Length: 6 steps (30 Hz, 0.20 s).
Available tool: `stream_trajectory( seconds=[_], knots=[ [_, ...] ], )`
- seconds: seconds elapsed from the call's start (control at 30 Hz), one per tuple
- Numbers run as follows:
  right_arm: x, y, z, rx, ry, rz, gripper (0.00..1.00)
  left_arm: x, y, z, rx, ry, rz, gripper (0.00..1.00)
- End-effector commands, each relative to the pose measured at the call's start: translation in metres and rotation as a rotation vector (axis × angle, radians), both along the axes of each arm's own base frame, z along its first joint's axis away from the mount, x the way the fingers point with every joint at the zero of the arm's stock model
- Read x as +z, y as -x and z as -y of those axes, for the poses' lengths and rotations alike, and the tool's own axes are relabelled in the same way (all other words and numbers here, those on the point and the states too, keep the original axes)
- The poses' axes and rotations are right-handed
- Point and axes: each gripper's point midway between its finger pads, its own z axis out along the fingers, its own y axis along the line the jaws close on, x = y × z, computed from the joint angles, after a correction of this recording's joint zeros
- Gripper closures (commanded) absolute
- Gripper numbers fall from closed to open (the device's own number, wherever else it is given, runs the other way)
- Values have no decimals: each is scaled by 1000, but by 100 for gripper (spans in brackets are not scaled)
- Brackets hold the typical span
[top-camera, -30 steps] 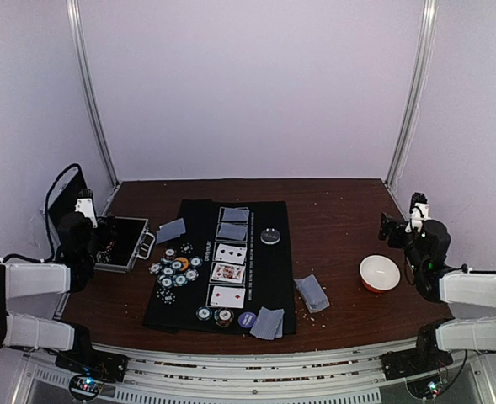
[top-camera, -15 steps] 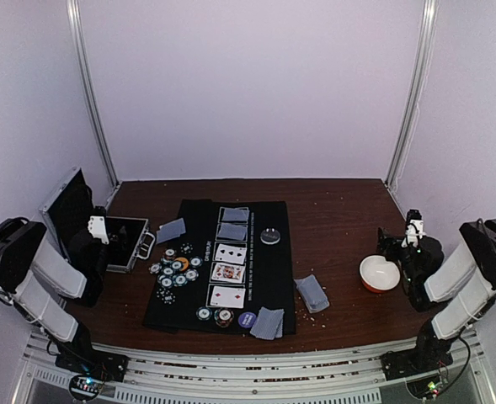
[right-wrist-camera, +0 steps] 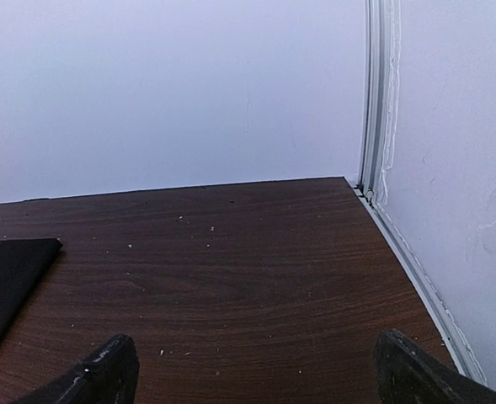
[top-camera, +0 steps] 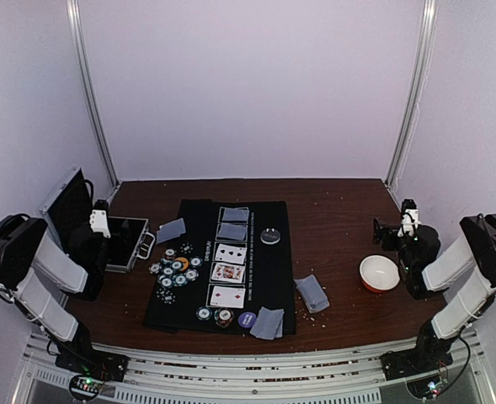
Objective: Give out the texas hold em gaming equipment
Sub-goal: Reset both arms
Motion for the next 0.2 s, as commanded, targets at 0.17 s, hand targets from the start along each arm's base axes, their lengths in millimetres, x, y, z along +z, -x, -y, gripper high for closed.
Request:
stream_trajectory(
  seconds=[0.17],
  knots=[
    [1,0,6,-25,4,2,0,18,-3,-1,-5,-6,68,2]
  ],
)
